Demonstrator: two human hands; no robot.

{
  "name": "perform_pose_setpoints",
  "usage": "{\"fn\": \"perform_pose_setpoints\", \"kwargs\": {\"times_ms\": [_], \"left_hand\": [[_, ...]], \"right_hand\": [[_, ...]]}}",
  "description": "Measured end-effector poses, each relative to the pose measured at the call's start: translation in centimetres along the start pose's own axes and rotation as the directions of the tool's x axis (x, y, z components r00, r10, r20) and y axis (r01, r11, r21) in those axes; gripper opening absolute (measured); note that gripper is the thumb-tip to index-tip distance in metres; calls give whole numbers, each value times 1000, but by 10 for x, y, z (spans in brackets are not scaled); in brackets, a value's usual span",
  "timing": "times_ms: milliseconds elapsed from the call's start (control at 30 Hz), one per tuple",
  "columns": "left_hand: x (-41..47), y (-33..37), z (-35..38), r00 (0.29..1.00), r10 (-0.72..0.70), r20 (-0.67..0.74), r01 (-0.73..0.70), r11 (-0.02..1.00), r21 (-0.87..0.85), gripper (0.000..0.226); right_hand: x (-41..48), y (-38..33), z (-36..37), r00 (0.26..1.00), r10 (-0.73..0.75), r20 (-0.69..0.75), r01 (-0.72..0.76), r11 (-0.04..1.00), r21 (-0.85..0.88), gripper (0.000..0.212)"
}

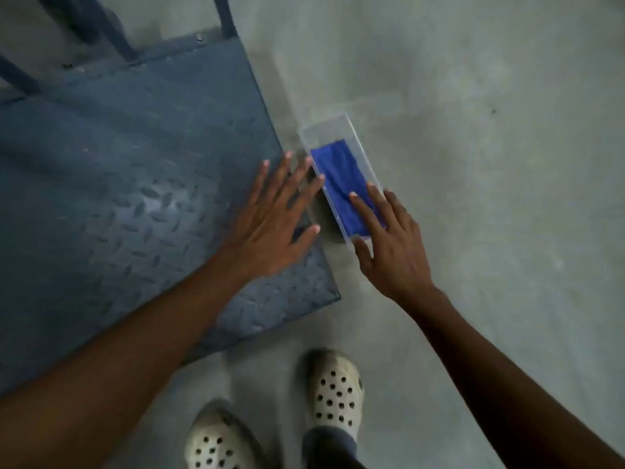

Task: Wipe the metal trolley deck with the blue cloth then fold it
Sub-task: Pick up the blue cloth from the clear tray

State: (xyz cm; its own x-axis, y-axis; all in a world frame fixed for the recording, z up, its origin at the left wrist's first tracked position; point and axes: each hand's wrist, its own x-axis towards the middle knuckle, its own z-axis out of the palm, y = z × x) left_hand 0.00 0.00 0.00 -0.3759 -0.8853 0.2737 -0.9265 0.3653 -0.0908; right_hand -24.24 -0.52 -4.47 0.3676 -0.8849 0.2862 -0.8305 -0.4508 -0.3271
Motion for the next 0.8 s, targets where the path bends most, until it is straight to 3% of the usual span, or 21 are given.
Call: {"fn": "perform_pose_setpoints", "kwargs": {"times_ms": [100, 167, 233, 333, 500, 600, 733, 800], "left_hand": [[23, 16, 6, 995, 17, 101, -19, 1000, 19, 77], [37, 31, 14, 953, 22, 302, -23, 1000, 0, 79], [53, 45, 25, 842, 53, 537, -61, 998, -3, 78], [91, 71, 45, 676, 141, 723, -75, 990, -123, 78], [119, 118, 111, 469, 202, 860, -79, 979, -187, 85], [140, 143, 155, 430, 183, 884, -181, 977, -114, 100], [165, 177, 243, 355, 254, 900, -332, 934, -133, 94], [178, 193, 318, 361, 284, 889, -377, 916, -139, 91]], "right_hand": [[-15, 13, 2, 995, 61, 73, -61, 998, 4, 75], [-36, 18, 6, 986, 95, 136, -95, 995, -5, 72], [-61, 21, 10, 978, 98, 185, -96, 995, -20, 66], [-91, 31, 14, 957, 172, 234, -171, 985, -25, 54], [-121, 52, 23, 941, 264, 213, -246, 963, -106, 33], [-110, 78, 38, 886, 364, 288, -346, 932, -110, 33], [-105, 139, 104, 777, 496, 388, -454, 868, -200, 50], [-98, 187, 161, 708, 568, 420, -511, 822, -252, 59]]}}
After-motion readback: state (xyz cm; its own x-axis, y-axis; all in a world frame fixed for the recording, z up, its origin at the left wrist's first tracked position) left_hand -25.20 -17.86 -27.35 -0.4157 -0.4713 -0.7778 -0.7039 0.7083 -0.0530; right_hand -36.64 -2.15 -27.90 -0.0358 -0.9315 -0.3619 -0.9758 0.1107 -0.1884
